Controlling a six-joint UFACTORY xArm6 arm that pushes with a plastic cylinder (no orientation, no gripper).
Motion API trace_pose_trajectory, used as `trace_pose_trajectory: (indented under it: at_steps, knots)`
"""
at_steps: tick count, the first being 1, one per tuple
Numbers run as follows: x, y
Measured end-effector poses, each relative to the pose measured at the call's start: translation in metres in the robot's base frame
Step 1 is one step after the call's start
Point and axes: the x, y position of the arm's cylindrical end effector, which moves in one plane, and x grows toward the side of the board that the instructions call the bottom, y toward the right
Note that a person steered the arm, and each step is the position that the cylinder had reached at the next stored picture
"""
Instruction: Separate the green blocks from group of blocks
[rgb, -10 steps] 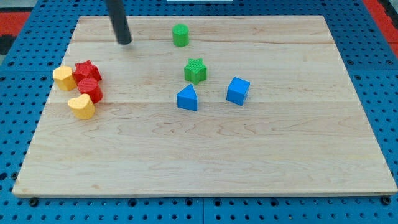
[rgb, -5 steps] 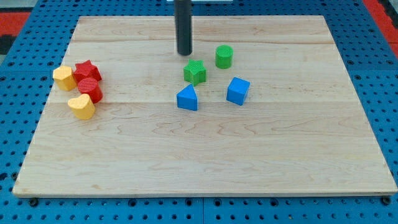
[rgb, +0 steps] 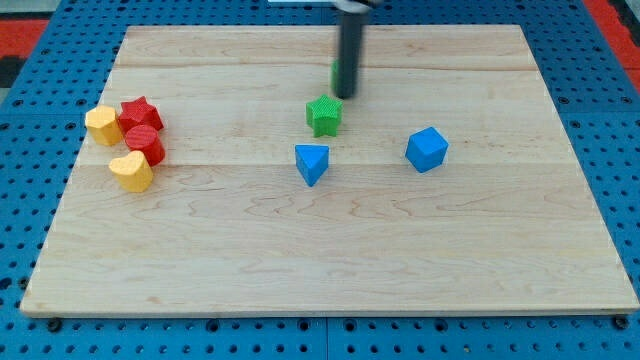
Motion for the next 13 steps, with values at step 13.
trace_pose_trajectory:
  at_steps: [13]
  knots:
    - [0.1, 0.082]
